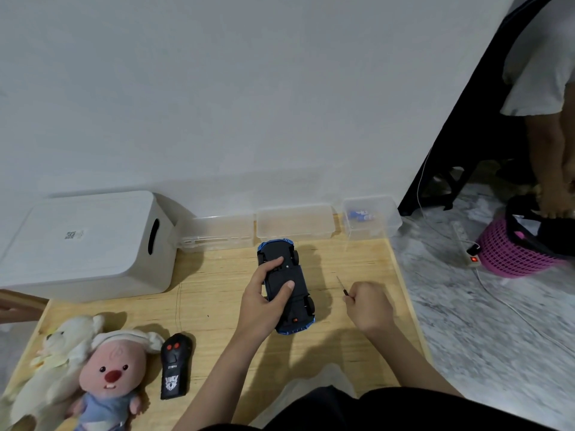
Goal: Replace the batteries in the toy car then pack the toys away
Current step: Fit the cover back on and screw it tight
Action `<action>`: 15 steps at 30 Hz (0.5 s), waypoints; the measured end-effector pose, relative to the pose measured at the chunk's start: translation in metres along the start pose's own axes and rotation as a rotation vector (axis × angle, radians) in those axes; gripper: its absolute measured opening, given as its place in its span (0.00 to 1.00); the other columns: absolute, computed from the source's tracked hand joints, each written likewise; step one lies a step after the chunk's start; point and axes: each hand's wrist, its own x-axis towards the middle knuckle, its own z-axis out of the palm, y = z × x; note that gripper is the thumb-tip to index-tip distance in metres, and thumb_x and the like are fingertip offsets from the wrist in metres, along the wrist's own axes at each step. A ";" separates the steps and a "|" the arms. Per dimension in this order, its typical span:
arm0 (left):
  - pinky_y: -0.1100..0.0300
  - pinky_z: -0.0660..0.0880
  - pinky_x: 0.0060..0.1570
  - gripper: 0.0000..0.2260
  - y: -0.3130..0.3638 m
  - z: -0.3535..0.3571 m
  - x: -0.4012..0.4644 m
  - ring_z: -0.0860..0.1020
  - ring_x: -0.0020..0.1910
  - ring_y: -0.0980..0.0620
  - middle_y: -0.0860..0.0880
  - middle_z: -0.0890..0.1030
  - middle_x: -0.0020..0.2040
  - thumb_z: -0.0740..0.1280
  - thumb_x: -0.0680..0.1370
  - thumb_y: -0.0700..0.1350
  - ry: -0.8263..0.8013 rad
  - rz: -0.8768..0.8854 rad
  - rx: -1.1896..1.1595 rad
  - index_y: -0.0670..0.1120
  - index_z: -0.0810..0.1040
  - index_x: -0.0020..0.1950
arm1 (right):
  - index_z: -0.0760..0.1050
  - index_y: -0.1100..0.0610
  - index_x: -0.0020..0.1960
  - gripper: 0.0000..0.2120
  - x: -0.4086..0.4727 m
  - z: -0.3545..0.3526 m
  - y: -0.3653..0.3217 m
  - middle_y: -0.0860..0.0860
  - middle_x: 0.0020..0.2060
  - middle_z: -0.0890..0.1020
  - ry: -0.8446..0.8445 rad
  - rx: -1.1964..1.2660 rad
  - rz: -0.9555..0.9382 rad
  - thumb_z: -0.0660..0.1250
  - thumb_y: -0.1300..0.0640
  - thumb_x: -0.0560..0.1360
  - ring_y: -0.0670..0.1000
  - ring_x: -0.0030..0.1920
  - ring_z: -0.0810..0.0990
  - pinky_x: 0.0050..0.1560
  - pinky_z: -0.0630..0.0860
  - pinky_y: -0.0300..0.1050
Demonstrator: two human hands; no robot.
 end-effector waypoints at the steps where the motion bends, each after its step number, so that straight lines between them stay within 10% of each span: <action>1: 0.62 0.80 0.37 0.17 0.000 0.000 0.000 0.79 0.47 0.64 0.54 0.78 0.56 0.69 0.75 0.36 -0.001 -0.003 -0.002 0.51 0.75 0.61 | 0.79 0.58 0.45 0.08 0.000 0.000 0.000 0.52 0.40 0.80 0.002 0.006 0.002 0.64 0.54 0.77 0.51 0.39 0.78 0.34 0.71 0.41; 15: 0.64 0.79 0.38 0.17 -0.002 0.000 0.001 0.79 0.47 0.66 0.56 0.77 0.56 0.67 0.76 0.35 -0.018 0.021 -0.015 0.50 0.74 0.62 | 0.78 0.59 0.53 0.11 0.001 0.001 -0.001 0.52 0.48 0.78 0.091 0.088 -0.089 0.66 0.53 0.76 0.51 0.48 0.77 0.44 0.75 0.43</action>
